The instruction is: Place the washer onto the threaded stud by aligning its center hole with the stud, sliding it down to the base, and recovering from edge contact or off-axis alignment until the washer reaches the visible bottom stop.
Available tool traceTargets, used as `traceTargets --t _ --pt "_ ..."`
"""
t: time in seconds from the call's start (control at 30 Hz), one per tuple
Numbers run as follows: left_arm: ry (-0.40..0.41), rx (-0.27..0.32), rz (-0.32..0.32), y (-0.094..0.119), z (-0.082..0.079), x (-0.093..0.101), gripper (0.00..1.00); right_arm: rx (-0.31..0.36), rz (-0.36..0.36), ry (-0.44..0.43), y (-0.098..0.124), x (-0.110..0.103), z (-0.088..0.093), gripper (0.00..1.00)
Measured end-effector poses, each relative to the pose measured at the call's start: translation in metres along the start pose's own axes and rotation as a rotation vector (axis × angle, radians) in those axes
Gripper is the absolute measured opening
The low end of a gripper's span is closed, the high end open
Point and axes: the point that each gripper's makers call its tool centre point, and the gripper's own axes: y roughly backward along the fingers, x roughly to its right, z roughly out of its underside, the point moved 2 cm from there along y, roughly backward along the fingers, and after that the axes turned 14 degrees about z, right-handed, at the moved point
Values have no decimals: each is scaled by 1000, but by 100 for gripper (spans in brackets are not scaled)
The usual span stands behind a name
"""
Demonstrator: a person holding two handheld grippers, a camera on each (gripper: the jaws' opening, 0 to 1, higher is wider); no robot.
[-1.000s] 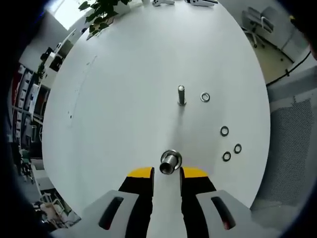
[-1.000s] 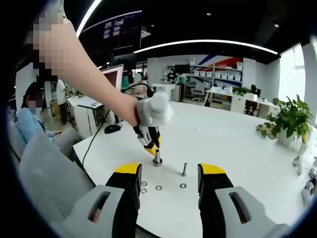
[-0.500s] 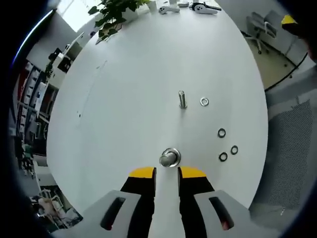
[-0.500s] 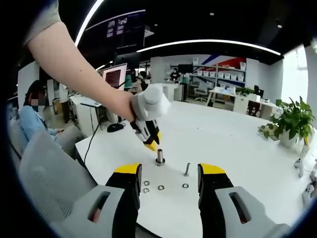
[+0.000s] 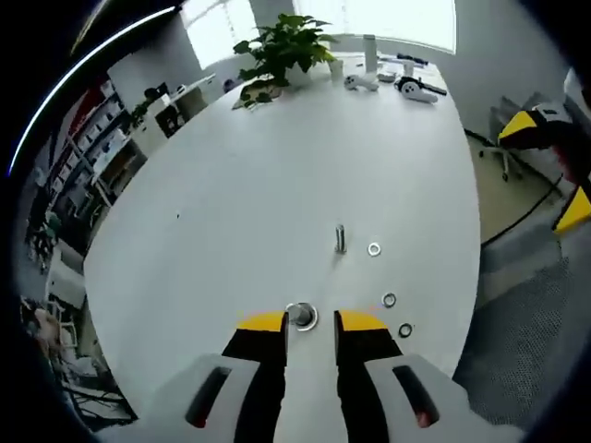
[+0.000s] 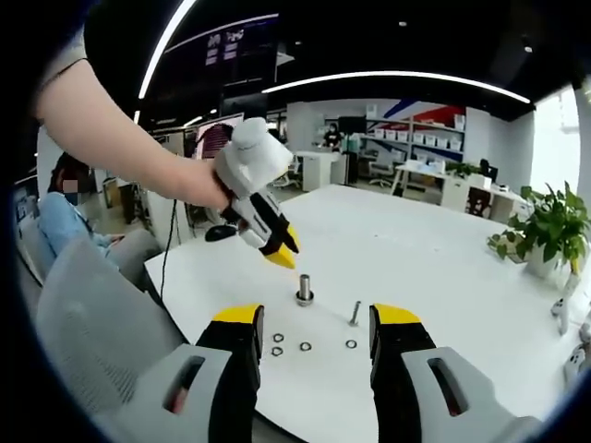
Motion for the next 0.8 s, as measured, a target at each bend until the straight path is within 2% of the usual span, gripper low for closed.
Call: traceTargets --t 0.07,0.13,0.17,0.2,0.3,0.33,0.4,0.67,0.8 --pt "42 25 0 4 6 5 19 0 -5 9 0 -2 0 48" --pt "47 27 -9 9 14 9 20 -5 -7 14 0 -2 1 48" --pt "80 39 -14 9 17 11 20 -8 -7 13 0 -2 2 48" --pt "115 66 -8 12 19 15 20 -10 -8 10 0 -2 2 48" --pt "152 120 -25 19 19 18 19 -8 -9 11 0 -2 2 48" --pt "179 156 -25 22 20 22 19 -8 -10 12 0 -3 2 48" --pt "207 184 -25 26 22 26 20 -10 -11 21 0 -3 3 48" --pt "209 274 -52 45 28 53 19 -29 -25 28 -2 -7 6 49" --pt "223 305 -68 55 32 60 20 -32 -32 45 -3 -9 6 49"
